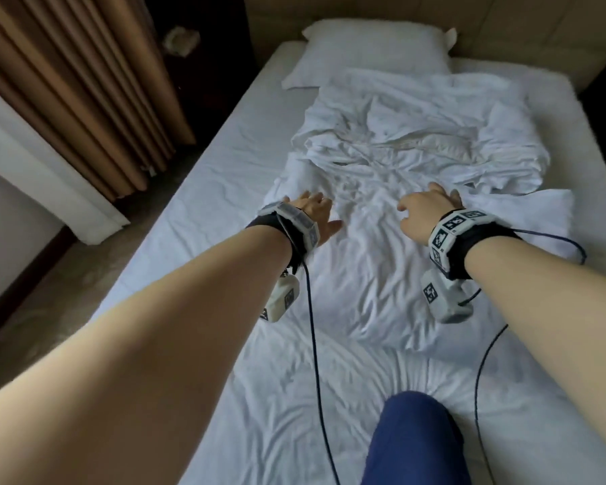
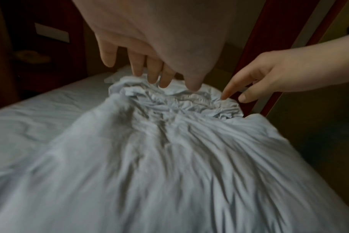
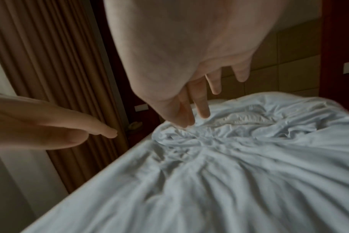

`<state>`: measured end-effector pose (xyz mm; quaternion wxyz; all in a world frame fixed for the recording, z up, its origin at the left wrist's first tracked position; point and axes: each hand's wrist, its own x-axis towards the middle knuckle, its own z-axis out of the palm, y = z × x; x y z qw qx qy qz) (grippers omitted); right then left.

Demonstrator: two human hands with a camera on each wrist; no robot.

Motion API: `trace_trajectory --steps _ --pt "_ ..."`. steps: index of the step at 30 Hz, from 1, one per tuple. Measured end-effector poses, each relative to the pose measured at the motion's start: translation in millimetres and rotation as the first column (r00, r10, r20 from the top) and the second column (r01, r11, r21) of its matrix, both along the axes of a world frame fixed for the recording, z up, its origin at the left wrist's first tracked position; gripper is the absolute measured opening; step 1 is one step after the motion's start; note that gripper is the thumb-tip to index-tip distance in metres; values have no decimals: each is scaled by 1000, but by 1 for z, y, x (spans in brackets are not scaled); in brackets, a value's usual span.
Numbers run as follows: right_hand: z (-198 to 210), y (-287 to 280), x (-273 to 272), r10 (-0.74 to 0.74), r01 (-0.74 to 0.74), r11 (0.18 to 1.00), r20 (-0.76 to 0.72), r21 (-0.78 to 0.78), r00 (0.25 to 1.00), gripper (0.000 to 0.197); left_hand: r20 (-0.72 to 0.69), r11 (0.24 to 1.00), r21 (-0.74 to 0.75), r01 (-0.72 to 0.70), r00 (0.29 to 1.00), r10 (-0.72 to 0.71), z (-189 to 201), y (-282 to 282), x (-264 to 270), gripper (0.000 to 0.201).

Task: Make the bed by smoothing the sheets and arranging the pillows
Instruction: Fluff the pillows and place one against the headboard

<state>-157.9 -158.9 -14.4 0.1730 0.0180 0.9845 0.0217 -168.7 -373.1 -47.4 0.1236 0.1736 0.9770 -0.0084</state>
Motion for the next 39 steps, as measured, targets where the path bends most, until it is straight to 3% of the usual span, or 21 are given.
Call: trace_trajectory --steps 6,10,13,19,23,28,32,35,39 --pt "89 -45 84 -49 45 997 -52 -69 997 34 -38 998 -57 33 999 -35 102 -28 60 57" --pt "124 -47 142 -97 102 991 65 -87 993 32 -10 995 -64 78 997 -79 141 -17 91 55" --pt "142 -31 173 -154 158 985 66 -69 986 28 -18 990 -54 128 991 -129 160 2 115 56" --pt "160 16 225 -185 185 982 2 -41 983 30 -22 987 -56 152 988 -154 186 39 162 57" --pt "180 62 248 -147 139 986 -87 -87 985 32 -81 991 -84 105 990 -112 205 75 188 56" --pt "205 128 265 -30 28 1000 -221 -11 975 32 -140 999 -13 43 989 -45 231 133 221 59" --pt "231 177 292 75 -90 994 -225 -55 971 25 -180 998 -3 -61 982 59 249 174 256 59" --pt "261 210 320 66 -91 991 -241 -96 968 22 -168 995 2 -104 980 103 270 206 286 63" --pt "299 255 353 -13 -80 972 -389 -223 921 25 -205 989 56 -135 968 144 319 251 317 68"
